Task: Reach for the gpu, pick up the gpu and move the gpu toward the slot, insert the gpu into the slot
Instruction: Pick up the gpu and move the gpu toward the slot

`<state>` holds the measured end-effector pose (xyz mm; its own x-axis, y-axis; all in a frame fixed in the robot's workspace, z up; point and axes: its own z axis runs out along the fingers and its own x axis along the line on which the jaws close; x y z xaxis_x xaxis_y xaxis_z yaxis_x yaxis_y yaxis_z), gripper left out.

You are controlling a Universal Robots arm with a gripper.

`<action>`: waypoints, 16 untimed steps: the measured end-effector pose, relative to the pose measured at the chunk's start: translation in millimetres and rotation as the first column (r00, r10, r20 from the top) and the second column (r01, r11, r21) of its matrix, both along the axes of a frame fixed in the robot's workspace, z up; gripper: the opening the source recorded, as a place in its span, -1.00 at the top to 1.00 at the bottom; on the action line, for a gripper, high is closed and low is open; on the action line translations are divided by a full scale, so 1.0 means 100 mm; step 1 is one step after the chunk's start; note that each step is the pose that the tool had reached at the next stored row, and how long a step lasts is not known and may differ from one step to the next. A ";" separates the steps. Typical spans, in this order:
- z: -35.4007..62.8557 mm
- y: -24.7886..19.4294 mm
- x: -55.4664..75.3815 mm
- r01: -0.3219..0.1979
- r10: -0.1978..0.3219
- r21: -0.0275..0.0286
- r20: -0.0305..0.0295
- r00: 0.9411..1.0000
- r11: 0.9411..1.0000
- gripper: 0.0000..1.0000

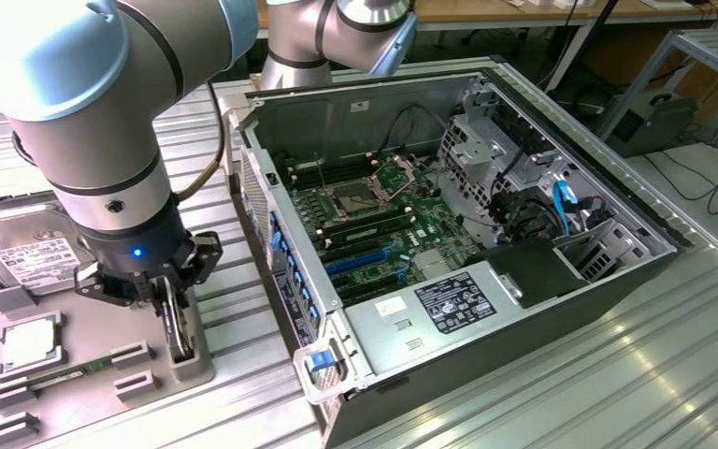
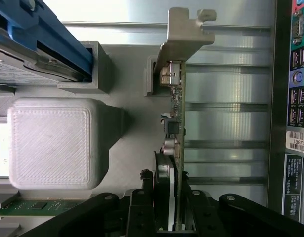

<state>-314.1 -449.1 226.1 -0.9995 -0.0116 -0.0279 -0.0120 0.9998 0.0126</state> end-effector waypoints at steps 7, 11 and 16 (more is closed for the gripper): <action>0.000 0.000 0.02 0.000 0.000 0.000 0.000 1.000 1.000 0.39; 0.000 0.000 0.02 0.000 0.000 0.000 0.000 1.000 1.000 0.39; 0.000 0.000 0.02 0.000 0.000 0.000 0.000 1.000 1.000 0.42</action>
